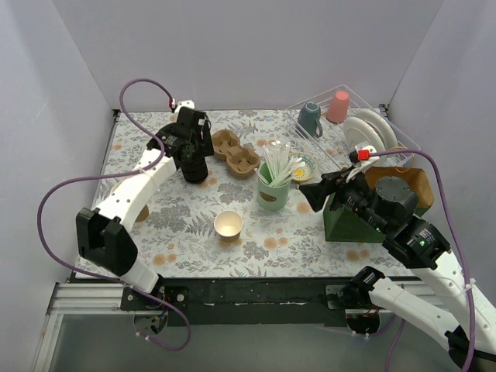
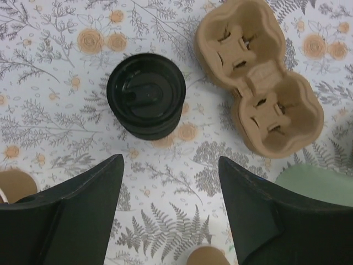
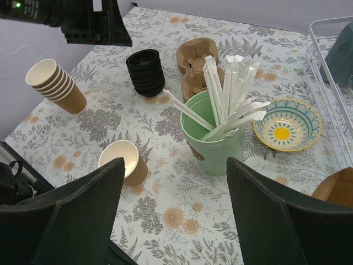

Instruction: Pack the takeout coffee

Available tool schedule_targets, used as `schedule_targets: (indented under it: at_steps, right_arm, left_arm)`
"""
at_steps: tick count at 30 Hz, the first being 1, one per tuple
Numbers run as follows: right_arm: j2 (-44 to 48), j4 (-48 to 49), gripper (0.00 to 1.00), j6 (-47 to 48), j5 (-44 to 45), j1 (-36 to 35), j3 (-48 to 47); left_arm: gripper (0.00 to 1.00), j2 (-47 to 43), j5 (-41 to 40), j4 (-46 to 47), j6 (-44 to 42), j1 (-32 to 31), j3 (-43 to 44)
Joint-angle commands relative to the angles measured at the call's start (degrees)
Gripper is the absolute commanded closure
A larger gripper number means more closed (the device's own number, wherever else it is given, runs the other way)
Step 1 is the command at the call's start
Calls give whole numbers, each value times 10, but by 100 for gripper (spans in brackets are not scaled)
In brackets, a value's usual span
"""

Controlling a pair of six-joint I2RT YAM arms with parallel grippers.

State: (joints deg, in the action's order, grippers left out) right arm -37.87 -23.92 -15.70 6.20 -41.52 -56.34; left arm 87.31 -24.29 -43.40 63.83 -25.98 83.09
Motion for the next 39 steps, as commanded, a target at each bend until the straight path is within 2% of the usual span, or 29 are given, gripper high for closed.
schedule_targets:
  at_steps: [1,5,14,19,34,39]
  right_arm:
    - [1,29,18,8,-16,0,1]
    - [0,28,19,14,-16,0,-4]
    - [-9,24,20,31,0,1,-16]
    - [-15,25,21,35,-5,1,-18]
    - [-7,23,23,38,-2,0,-17]
    - [-2,20,24,38,0,-1,-16]
  left_arm:
    - [34,56,91,18,-44,51,58]
    - [40,111,126,17,-59,82,100]
    - [48,195,147,9,-93,88,140]
    - [54,211,147,10,-100,89,138]
    - [56,235,145,19,-107,89,119]
    - [62,238,144,16,-111,89,123]
